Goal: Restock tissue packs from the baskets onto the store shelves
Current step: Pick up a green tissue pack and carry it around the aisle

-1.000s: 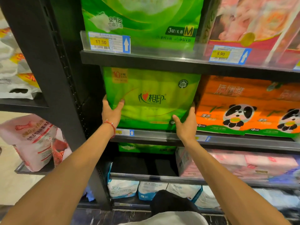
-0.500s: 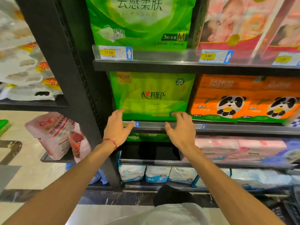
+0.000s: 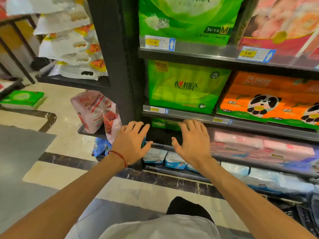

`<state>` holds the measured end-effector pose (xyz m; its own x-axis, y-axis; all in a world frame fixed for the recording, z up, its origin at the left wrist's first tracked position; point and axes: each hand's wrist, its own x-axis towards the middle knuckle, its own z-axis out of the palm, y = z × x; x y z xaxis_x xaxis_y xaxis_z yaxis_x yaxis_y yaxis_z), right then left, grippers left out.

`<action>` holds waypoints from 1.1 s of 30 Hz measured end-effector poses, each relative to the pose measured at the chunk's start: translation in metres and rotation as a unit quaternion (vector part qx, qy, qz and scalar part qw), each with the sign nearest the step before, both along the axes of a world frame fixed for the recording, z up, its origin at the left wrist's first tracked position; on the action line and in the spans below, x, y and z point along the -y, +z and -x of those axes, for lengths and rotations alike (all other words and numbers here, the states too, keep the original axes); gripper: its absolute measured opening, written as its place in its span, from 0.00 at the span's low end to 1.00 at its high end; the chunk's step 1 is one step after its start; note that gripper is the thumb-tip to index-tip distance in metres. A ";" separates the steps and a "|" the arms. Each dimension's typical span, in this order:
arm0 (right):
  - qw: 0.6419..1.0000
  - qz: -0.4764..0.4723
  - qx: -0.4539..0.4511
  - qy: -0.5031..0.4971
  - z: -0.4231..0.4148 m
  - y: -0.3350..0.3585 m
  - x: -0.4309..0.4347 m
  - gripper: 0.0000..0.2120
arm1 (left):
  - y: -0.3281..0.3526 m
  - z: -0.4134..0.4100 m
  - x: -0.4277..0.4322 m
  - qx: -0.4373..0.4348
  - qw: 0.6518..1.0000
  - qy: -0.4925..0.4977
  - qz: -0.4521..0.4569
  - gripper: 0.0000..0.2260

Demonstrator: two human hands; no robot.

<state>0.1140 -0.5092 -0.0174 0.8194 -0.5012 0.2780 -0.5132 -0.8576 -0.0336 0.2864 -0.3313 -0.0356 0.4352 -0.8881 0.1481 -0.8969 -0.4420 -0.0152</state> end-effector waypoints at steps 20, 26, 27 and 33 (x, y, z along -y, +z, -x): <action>0.925 -0.005 -0.098 0.368 -0.087 -0.042 -0.094 0.29 | -0.023 0.071 -0.156 -0.073 0.929 0.358 -0.060 0.30; 0.884 -0.046 -0.063 0.461 -0.138 -0.055 -0.163 0.28 | -0.030 0.059 -0.231 -0.072 0.896 0.434 -0.064 0.31; 0.879 -0.044 -0.066 0.471 -0.150 -0.058 -0.177 0.28 | -0.032 0.051 -0.243 -0.076 0.890 0.445 -0.067 0.31; 0.871 -0.016 -0.087 0.484 -0.230 -0.067 -0.259 0.29 | -0.040 -0.021 -0.329 -0.085 0.871 0.481 -0.045 0.32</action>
